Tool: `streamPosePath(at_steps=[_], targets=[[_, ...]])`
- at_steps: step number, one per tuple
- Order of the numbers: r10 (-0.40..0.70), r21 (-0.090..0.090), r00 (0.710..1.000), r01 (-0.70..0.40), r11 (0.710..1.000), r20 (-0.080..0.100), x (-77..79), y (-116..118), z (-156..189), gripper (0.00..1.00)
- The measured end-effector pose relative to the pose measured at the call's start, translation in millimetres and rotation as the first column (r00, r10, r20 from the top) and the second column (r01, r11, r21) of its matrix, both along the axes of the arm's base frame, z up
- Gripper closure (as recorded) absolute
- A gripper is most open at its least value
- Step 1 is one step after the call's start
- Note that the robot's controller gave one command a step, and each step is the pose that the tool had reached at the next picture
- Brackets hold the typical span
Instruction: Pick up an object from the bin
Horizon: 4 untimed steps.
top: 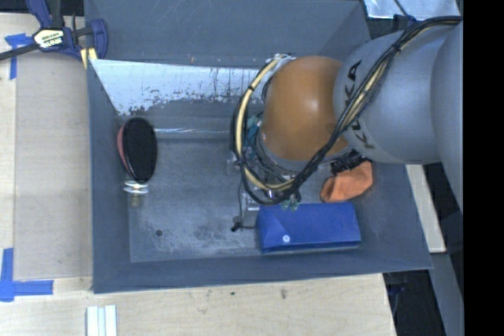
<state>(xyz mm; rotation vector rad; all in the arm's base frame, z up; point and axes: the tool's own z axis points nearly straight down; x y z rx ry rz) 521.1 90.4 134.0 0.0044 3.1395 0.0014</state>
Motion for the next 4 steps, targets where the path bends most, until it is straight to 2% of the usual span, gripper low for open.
streamPosePath(at_steps=[1, 2, 3, 4], targets=[[0.000, 0.000, 1.000, 0.000, 1.000, 0.000, 0.0, 0.0, 0.0, 0.00], [-0.073, -0.002, 0.997, 0.073, 0.997, -0.005, 9.3, 11.0, 12.8, 0.00], [-0.192, 0.001, 0.981, 0.192, 0.981, -0.006, 16.6, -6.5, 66.1, 0.00], [-0.224, 0.000, 0.975, 0.224, 0.975, 0.008, 24.0, -30.2, 94.5, 0.00]])
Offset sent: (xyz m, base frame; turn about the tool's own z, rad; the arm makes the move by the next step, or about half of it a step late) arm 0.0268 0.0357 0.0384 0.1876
